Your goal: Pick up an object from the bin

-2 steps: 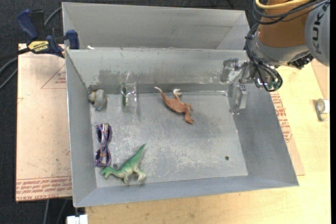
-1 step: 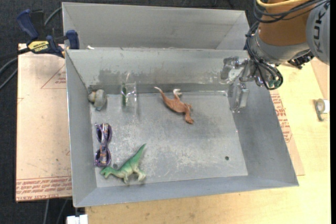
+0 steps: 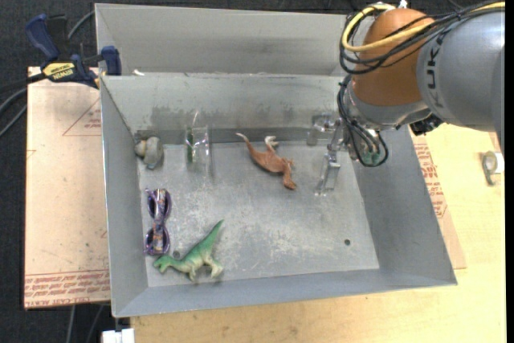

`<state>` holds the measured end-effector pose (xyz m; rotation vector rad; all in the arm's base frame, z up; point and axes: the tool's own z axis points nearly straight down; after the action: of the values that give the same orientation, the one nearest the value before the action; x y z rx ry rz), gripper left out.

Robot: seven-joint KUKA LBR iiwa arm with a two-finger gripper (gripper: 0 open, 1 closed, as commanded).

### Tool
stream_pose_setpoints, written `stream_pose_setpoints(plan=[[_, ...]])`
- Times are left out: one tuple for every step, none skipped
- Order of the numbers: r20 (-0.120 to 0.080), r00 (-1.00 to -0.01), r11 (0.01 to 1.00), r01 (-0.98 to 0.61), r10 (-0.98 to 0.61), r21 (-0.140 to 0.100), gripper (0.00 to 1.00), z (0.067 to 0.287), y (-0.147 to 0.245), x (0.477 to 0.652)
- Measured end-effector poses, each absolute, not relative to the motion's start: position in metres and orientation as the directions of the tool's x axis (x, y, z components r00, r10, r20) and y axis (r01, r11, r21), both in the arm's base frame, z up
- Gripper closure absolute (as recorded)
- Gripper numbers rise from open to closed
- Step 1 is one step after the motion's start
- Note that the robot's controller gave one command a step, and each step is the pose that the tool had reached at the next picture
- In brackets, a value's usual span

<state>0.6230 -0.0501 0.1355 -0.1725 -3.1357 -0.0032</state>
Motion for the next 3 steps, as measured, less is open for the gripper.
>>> stream_pose_setpoints(plan=[[-0.006,-0.994,0.994,-0.114,-0.114,0.0,0.0,0.108,-0.036,0.639],[-0.001,-0.999,0.999,0.039,0.039,0.005,0.0,0.08,-0.002,0.647],[-0.022,-0.999,0.999,-0.043,-0.043,0.0,1.0,0.075,0.019,0.652]])
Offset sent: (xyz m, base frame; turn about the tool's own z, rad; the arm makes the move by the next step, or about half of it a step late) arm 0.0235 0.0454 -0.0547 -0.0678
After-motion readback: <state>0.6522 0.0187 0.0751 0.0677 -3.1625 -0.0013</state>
